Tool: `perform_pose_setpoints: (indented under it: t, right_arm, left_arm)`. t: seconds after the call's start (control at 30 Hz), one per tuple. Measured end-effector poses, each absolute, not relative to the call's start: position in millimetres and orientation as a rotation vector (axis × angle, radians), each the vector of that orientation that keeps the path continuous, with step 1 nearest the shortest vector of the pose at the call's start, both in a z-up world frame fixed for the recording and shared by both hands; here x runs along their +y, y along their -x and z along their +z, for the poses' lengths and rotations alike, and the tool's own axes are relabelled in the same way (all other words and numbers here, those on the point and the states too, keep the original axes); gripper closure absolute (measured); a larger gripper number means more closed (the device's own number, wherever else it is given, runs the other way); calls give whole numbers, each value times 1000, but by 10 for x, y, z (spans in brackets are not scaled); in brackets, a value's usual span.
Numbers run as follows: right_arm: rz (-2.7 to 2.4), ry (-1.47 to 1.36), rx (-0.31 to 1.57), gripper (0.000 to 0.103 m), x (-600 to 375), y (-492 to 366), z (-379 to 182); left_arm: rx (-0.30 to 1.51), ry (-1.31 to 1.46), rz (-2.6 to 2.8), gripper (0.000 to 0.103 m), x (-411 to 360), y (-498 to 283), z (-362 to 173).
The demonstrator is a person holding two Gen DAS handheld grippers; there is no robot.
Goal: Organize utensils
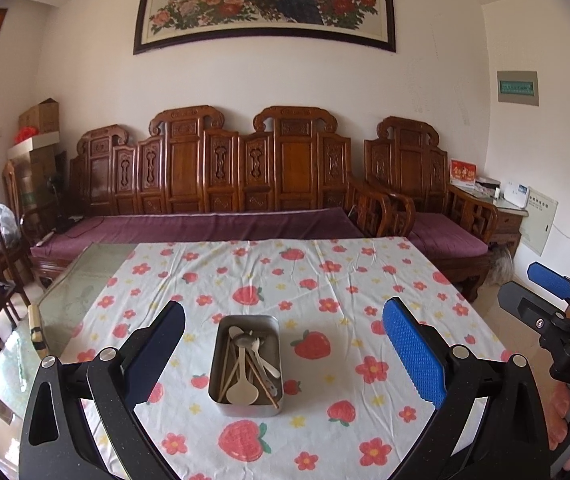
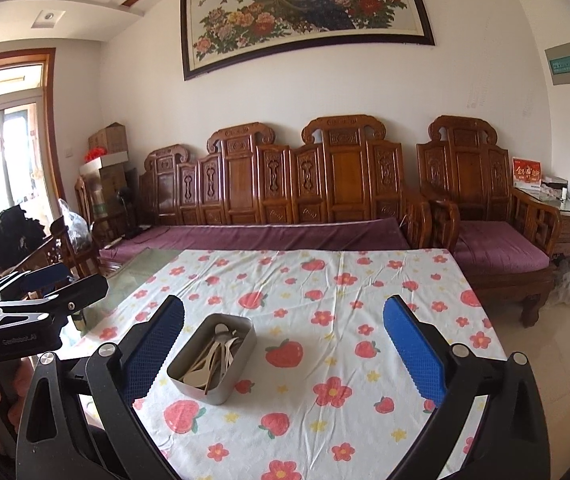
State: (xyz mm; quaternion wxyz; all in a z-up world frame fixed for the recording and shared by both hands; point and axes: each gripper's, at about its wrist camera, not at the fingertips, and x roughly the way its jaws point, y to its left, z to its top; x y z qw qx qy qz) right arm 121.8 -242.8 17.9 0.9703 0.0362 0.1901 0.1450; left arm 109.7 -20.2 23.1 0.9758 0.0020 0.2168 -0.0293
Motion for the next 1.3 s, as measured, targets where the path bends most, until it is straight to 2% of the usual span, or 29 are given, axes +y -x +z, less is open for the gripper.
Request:
perform_pose_setpoints:
  t: [1.3]
  right_arm:
    - [274,-54,366,3,-2347,-1127,182]
  left_arm:
    - [407,-3,-50,7,-210,-975,246]
